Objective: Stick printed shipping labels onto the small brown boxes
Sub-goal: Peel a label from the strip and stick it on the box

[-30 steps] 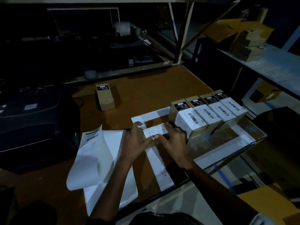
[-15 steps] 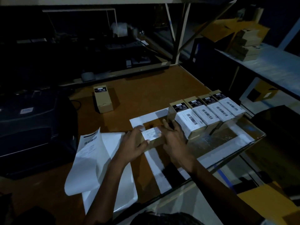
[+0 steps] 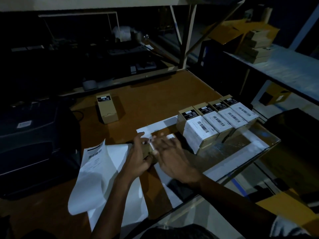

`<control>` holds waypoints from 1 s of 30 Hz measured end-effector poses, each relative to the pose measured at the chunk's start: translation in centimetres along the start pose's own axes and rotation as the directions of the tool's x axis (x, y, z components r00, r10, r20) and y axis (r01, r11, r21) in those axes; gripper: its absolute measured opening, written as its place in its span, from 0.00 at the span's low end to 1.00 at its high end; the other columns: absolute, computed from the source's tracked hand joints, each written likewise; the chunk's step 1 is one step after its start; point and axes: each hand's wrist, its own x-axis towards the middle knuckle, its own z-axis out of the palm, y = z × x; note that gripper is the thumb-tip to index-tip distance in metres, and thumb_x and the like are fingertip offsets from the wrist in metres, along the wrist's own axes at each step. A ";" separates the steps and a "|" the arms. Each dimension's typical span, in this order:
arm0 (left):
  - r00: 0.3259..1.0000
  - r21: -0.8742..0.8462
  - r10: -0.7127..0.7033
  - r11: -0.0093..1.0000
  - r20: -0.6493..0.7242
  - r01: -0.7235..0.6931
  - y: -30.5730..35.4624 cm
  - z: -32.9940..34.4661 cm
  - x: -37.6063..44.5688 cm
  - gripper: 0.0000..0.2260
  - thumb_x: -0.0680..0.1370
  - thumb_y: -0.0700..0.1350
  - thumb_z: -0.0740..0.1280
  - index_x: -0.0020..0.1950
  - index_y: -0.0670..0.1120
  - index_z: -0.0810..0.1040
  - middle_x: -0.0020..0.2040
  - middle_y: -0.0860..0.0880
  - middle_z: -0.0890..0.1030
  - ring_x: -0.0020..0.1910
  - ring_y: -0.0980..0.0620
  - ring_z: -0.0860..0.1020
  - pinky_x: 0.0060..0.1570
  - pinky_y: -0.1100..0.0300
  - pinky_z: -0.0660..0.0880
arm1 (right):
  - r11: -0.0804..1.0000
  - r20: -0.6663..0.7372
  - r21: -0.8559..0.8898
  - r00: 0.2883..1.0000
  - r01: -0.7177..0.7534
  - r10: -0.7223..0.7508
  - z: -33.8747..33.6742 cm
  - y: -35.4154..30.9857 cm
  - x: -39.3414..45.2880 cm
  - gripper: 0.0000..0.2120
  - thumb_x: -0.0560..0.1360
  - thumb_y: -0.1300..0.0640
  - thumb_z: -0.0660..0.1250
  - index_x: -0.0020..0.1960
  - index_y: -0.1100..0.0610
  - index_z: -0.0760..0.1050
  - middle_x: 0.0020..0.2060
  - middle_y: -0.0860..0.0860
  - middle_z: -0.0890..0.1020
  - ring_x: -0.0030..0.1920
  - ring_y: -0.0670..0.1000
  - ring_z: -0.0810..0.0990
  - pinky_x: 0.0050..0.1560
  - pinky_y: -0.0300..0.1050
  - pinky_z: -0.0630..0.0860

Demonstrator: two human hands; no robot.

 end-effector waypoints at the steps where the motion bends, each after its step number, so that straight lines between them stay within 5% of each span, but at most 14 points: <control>1: 1.000 0.000 0.012 1.000 0.002 -0.012 0.0 0.0 0.0 0.38 0.75 0.41 0.74 0.76 0.54 0.53 0.63 0.54 0.74 0.60 0.64 0.74 0.53 0.77 0.69 | 0.998 -0.005 0.008 0.999 0.054 -0.054 0.0 -0.5 -0.4 0.27 0.83 0.48 0.42 0.76 0.54 0.67 0.75 0.51 0.71 0.77 0.54 0.63 0.75 0.62 0.59; 3: 1.000 0.016 0.012 1.000 0.003 -0.012 -0.1 0.1 -0.1 0.40 0.74 0.42 0.75 0.76 0.57 0.52 0.60 0.55 0.74 0.58 0.61 0.75 0.52 0.72 0.73 | 0.998 -0.042 -0.055 0.999 0.018 -0.020 0.0 0.8 -0.2 0.25 0.84 0.48 0.45 0.75 0.52 0.69 0.73 0.49 0.72 0.76 0.54 0.66 0.73 0.61 0.61; 7: 0.999 -0.001 -0.003 1.000 -0.040 0.003 -0.6 0.5 -0.3 0.44 0.71 0.44 0.78 0.75 0.59 0.51 0.61 0.53 0.72 0.61 0.58 0.75 0.57 0.58 0.78 | 0.956 -0.091 -0.063 0.955 -0.288 0.281 -0.1 3.8 0.5 0.26 0.83 0.48 0.44 0.73 0.52 0.72 0.74 0.49 0.72 0.74 0.55 0.69 0.70 0.58 0.66; 11: 0.997 0.007 0.010 1.000 -0.074 -0.010 -0.5 0.7 -0.6 0.45 0.69 0.54 0.75 0.74 0.63 0.47 0.61 0.49 0.72 0.60 0.56 0.74 0.57 0.58 0.77 | 0.992 -0.056 0.035 0.991 -0.123 0.125 0.7 2.9 -0.3 0.29 0.84 0.47 0.41 0.76 0.58 0.67 0.76 0.53 0.69 0.76 0.58 0.65 0.75 0.56 0.64; 14: 0.999 0.039 -0.009 0.999 -0.051 0.011 -0.5 0.6 -0.6 0.52 0.66 0.46 0.80 0.74 0.66 0.45 0.62 0.49 0.71 0.62 0.52 0.74 0.58 0.57 0.78 | 0.945 -0.075 0.294 0.982 -0.146 0.175 0.3 3.5 -1.3 0.25 0.85 0.46 0.46 0.78 0.54 0.66 0.74 0.52 0.71 0.73 0.54 0.70 0.73 0.49 0.69; 18: 1.000 0.077 -0.003 0.997 -0.017 0.004 -0.6 0.4 -0.5 0.59 0.66 0.36 0.79 0.70 0.76 0.39 0.67 0.46 0.69 0.66 0.49 0.72 0.54 0.69 0.77 | 0.775 -0.035 0.572 0.936 -0.268 0.350 -0.1 4.3 -2.1 0.34 0.83 0.46 0.59 0.82 0.51 0.47 0.63 0.56 0.80 0.62 0.54 0.80 0.63 0.45 0.75; 21: 1.000 0.168 0.003 0.986 0.011 -0.004 0.7 0.1 -0.7 0.61 0.67 0.32 0.77 0.69 0.78 0.38 0.70 0.46 0.67 0.67 0.45 0.71 0.56 0.52 0.81 | 0.652 0.039 0.682 0.907 -0.331 0.420 -0.2 5.1 -2.3 0.45 0.80 0.42 0.65 0.82 0.51 0.37 0.68 0.55 0.78 0.65 0.55 0.78 0.65 0.46 0.74; 27: 0.999 0.404 0.044 0.914 -0.007 -0.037 2.8 0.4 -0.8 0.58 0.70 0.29 0.74 0.71 0.75 0.38 0.73 0.46 0.67 0.75 0.41 0.62 0.70 0.42 0.69 | 0.627 0.125 0.681 0.903 -0.379 0.410 -0.3 6.5 -1.9 0.33 0.75 0.45 0.73 0.73 0.57 0.64 0.62 0.56 0.80 0.62 0.55 0.80 0.59 0.54 0.80; 30: 0.995 0.481 0.090 0.875 -0.045 -0.057 2.1 1.1 -1.2 0.55 0.69 0.28 0.73 0.75 0.69 0.44 0.72 0.45 0.68 0.75 0.44 0.62 0.74 0.41 0.62 | 0.583 0.258 0.690 0.899 -0.428 0.354 -0.5 7.1 -1.9 0.27 0.74 0.48 0.75 0.65 0.54 0.66 0.61 0.54 0.78 0.60 0.53 0.79 0.58 0.53 0.81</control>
